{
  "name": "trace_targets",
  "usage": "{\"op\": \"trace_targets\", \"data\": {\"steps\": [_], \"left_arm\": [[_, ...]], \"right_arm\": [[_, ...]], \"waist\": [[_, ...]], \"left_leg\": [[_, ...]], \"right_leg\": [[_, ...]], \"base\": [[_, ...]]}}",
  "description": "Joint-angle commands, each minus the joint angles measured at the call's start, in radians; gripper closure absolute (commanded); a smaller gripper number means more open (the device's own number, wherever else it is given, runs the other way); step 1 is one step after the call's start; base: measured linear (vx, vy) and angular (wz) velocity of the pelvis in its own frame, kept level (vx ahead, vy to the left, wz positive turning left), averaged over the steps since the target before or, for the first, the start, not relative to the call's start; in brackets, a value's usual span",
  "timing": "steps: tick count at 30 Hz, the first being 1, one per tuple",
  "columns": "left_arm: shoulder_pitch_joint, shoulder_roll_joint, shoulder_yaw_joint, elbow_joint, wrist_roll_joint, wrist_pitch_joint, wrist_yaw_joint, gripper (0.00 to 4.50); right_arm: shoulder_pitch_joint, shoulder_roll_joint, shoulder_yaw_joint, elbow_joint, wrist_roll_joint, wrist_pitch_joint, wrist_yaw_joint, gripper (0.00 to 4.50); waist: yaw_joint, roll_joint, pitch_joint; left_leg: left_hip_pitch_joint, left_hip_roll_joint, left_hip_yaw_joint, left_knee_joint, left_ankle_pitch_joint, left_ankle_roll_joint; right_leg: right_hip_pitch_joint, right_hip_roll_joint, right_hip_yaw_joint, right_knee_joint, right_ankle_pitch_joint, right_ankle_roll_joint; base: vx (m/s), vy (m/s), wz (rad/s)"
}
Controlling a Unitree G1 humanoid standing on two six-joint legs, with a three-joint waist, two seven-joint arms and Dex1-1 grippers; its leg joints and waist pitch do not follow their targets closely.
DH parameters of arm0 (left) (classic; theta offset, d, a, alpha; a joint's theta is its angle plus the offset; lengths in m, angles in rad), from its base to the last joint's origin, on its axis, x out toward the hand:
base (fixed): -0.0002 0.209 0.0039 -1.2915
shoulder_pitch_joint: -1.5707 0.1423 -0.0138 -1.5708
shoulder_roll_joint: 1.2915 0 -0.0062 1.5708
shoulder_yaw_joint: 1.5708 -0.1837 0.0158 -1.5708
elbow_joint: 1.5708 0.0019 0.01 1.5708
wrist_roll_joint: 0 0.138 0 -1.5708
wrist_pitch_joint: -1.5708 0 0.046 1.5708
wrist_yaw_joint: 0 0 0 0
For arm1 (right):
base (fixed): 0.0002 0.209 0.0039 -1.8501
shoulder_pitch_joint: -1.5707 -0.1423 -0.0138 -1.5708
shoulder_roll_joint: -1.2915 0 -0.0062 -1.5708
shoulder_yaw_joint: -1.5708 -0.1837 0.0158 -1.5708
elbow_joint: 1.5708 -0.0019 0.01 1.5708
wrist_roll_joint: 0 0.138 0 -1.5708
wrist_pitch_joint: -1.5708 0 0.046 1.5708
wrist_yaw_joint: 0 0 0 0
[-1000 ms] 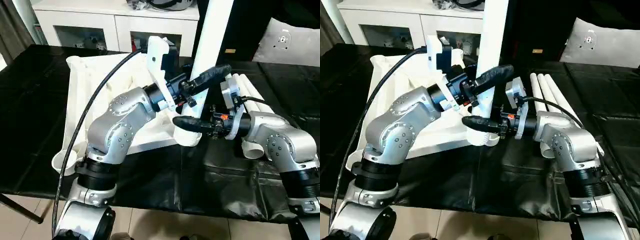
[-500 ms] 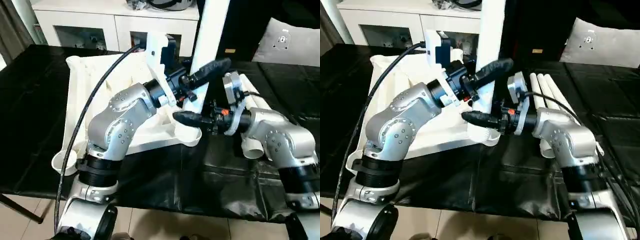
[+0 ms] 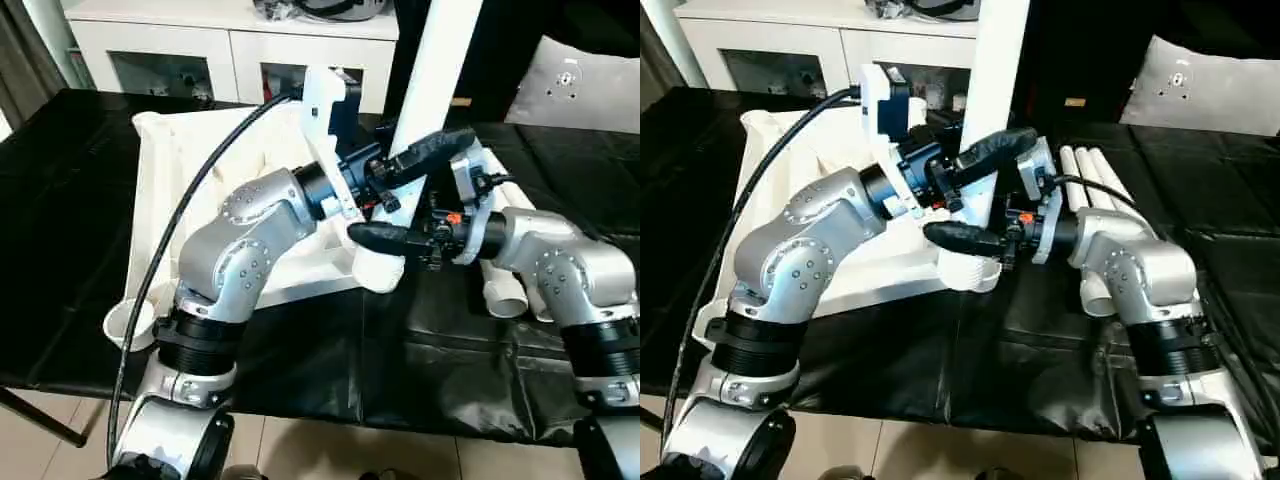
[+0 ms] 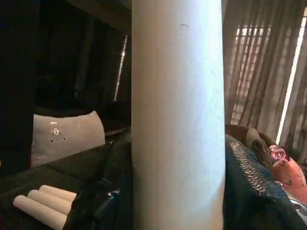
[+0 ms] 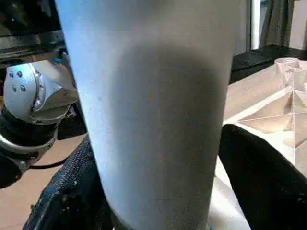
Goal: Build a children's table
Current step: Pick table leg
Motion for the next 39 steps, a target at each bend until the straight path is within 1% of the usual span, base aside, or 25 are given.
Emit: {"op": "trace_targets", "data": {"steps": [1, 5, 11, 14, 16, 20, 21, 24, 25, 26, 27, 28, 29, 30, 31, 33, 34, 35, 36, 37, 38, 39], "left_arm": [[-0.002, 0.003, -0.007, -0.020, -0.004, -0.010, -0.011, 2.65], [-0.002, 0.004, -0.009, -0.018, -0.003, -0.011, -0.014, 2.65], [-0.003, 0.006, -0.009, -0.017, -0.001, -0.010, -0.018, 2.65], [-0.003, 0.006, -0.008, -0.017, 0.000, -0.009, -0.021, 2.65], [-0.001, 0.007, -0.011, -0.022, -0.003, -0.006, -0.027, 2.65], [0.001, 0.008, -0.013, -0.024, -0.004, -0.004, -0.028, 2.65], [0.001, 0.008, -0.013, -0.025, -0.005, -0.003, -0.030, 2.65], [0.001, 0.009, -0.014, -0.025, -0.006, -0.002, -0.033, 2.65], [0.001, 0.009, -0.014, -0.025, -0.006, -0.002, -0.033, 2.65], [0.001, 0.009, -0.014, -0.025, -0.006, -0.002, -0.034, 2.65], [0.003, 0.008, -0.012, -0.027, -0.012, 0.011, -0.027, 2.65], [0.003, 0.008, -0.012, -0.027, -0.012, 0.011, -0.027, 2.65], [0.002, 0.002, -0.002, -0.027, -0.025, 0.040, -0.004, 2.65], [0.002, 0.002, -0.002, -0.027, -0.025, 0.040, -0.004, 2.65], [0.000, -0.007, 0.010, -0.027, -0.043, 0.065, 0.013, 2.65], [-0.001, -0.013, 0.015, -0.035, -0.066, 0.080, 0.008, 2.65], [-0.001, -0.013, 0.015, -0.035, -0.066, 0.080, 0.008, 2.30], [0.002, -0.010, 0.007, -0.048, -0.076, 0.090, -0.004, 2.30], [0.002, -0.010, 0.006, -0.051, -0.079, 0.095, -0.004, 1.95], [0.005, -0.011, 0.002, -0.062, -0.090, 0.101, -0.012, 1.95], [0.007, -0.013, 0.001, -0.069, -0.098, 0.102, -0.018, 1.95], [0.008, -0.015, -0.002, -0.076, -0.102, 0.102, -0.027, 1.74]], "right_arm": [[-0.015, -0.013, 0.002, 0.004, 0.004, 0.008, 0.013, 0.98], [-0.013, -0.024, 0.011, 0.004, 0.001, 0.010, 0.034, 0.98], [-0.016, -0.022, 0.008, 0.018, -0.015, -0.009, 0.034, 0.98], [-0.017, -0.023, 0.006, 0.022, -0.015, -0.011, 0.038, 0.98], [-0.019, -0.022, 0.005, 0.024, -0.013, -0.011, 0.040, 1.32], [-0.019, -0.021, 0.005, 0.026, -0.013, -0.012, 0.041, 1.47], [-0.020, -0.019, 0.004, 0.028, -0.015, -0.015, 0.040, 1.74], [-0.020, -0.018, 0.003, 0.029, -0.017, -0.015, 0.039, 1.92], [-0.020, -0.017, 0.003, 0.029, -0.017, -0.015, 0.039, 1.92], [-0.019, -0.017, 0.002, 0.029, -0.017, -0.015, 0.038, 2.17], [-0.018, -0.017, 0.002, 0.028, -0.016, -0.013, 0.039, 2.22], [-0.018, -0.017, 0.002, 0.028, -0.016, -0.013, 0.039, 2.24], [-0.016, -0.017, 0.002, 0.026, -0.015, -0.012, 0.039, 2.30], [-0.016, -0.017, 0.002, 0.026, -0.015, -0.012, 0.039, 2.42], [-0.016, -0.017, 0.003, 0.026, -0.017, -0.012, 0.040, 2.49], [-0.015, -0.018, 0.005, 0.025, -0.019, -0.012, 0.042, 2.53], [-0.015, -0.018, 0.005, 0.025, -0.019, -0.012, 0.042, 2.57], [-0.014, -0.017, 0.006, 0.024, -0.021, -0.012, 0.043, 2.57], [-0.013, -0.017, 0.006, 0.024, -0.021, -0.012, 0.044, 2.58], [-0.013, -0.016, 0.007, 0.024, -0.022, -0.013, 0.043, 2.58], [-0.013, -0.015, 0.007, 0.024, -0.022, -0.014, 0.042, 2.58], [-0.013, -0.014, 0.008, 0.025, -0.023, -0.014, 0.042, 2.58]], "waist": [[0.004, -0.018, -0.078], [0.004, -0.017, -0.077], [0.004, -0.018, -0.077], [0.003, -0.017, -0.078], [0.004, -0.017, -0.078], [0.004, -0.017, -0.077], [0.004, -0.015, -0.078], [0.004, -0.015, -0.077], [0.004, -0.015, -0.078], [0.004, -0.015, -0.078], [0.004, -0.014, -0.077], [0.004, -0.014, -0.077], [0.004, -0.015, -0.077], [0.003, -0.015, -0.077], [0.003, -0.015, -0.077], [0.004, -0.015, -0.077], [0.004, -0.016, -0.077], [0.004, -0.016, -0.077], [0.004, -0.016, -0.077], [0.004, -0.014, -0.077], [0.004, -0.015, -0.077], [0.005, -0.015, -0.077]], "left_leg": [[-0.019, 0.021, 0.020, -0.064, 0.046, 0.094], [-0.019, 0.021, 0.020, -0.064, 0.046, 0.094], [-0.020, 0.021, 0.020, -0.064, 0.043, 0.091], [-0.019, 0.021, 0.020, -0.064, 0.048, 0.093], [-0.020, 0.021, 0.020, -0.064, 0.047, 0.094], [-0.019, 0.021, 0.020, -0.064, 0.041, 0.093], [-0.018, 0.021, 0.020, -0.064, 0.041, 0.093], [-0.019, 0.022, 0.020, -0.064, 0.041, 0.094], [-0.019, 0.022, 0.019, -0.064, 0.043, 0.094], [-0.018, 0.022, 0.019, -0.064, 0.044, 0.094], [-0.018, 0.022, 0.019, -0.064, 0.044, 0.094], [-0.018, 0.022, 0.020, -0.064, 0.042, 0.093], [-0.019, 0.022, 0.020, -0.064, 0.038, 0.092], [-0.018, 0.022, 0.020, -0.064, 0.037, 0.089], [-0.018, 0.021, 0.020, -0.064, 0.038, 0.088], [-0.019, 0.021, 0.020, -0.064, 0.037, 0.087], [-0.019, 0.021, 0.020, -0.065, 0.038, 0.089], [-0.019, 0.021, 0.020, -0.065, 0.035, 0.089], [-0.019, 0.021, 0.020, -0.064, 0.038, 0.089], [-0.019, 0.022, 0.019, -0.064, 0.040, 0.090], [-0.019, 0.022, 0.019, -0.064, 0.041, 0.089], [-0.019, 0.021, 0.020, -0.064, 0.039, 0.089]], "right_leg": [[0.086, -0.058, 0.032, -0.064, -0.129, -0.227], [0.087, -0.058, 0.032, -0.064, -0.129, -0.228], [0.086, -0.058, 0.031, -0.065, -0.144, -0.224], [0.085, -0.057, 0.032, -0.064, -0.128, -0.228], [0.087, -0.058, 0.032, -0.064, -0.129, -0.229], [0.086, -0.057, 0.032, -0.065, -0.136, -0.229], [0.086, -0.057, 0.032, -0.065, -0.134, -0.229], [0.086, -0.057, 0.031, -0.064, -0.130, -0.232], [0.086, -0.058, 0.032, -0.064, -0.127, -0.233], [0.086, -0.058, 0.032, -0.064, -0.124, -0.234], [0.085, -0.057, 0.032, -0.063, -0.123, -0.235], [0.085, -0.057, 0.032, -0.064, -0.125, -0.235], [0.086, -0.058, 0.031, -0.064, -0.129, -0.234], [0.086, -0.058, 0.031, -0.064, -0.131, -0.236], [0.086, -0.057, 0.032, -0.064, -0.131, -0.236], [0.086, -0.057, 0.032, -0.064, -0.128, -0.239], [0.086, -0.056, 0.031, -0.064, -0.131, -0.238], [0.086, -0.056, 0.031, -0.065, -0.135, -0.236], [0.087, -0.057, 0.031, -0.064, -0.135, -0.234], [0.086, -0.057, 0.031, -0.063, -0.134, -0.234], [0.086, -0.058, 0.031, -0.063, -0.133, -0.236], [0.085, -0.058, 0.031, -0.064, -0.133, -0.238]], "base": [[0.000, 0.000, 0.00], [0.000, 0.000, 0.00], [0.000, 0.000, 0.00], [0.000, 0.000, 0.00], [0.000, 0.000, 0.00], [0.000, 0.000, 0.00], [0.000, 0.000, 0.00], [0.000, 0.000, 0.00], [0.000, 0.000, 0.00], [0.000, 0.000, 0.00], [0.000, 0.000, 0.00], [0.000, 0.000, 0.00], [0.000, 0.000, 0.00], [0.000, 0.000, 0.00], [0.000, 0.000, 0.00], [0.000, 0.000, 0.00], [0.000, 0.000, 0.00], [0.000, 0.000, 0.00], [0.000, 0.000, 0.00], [0.000, 0.000, 0.00], [0.000, 0.000, 0.00], [0.000, 0.000, 0.00]]}}
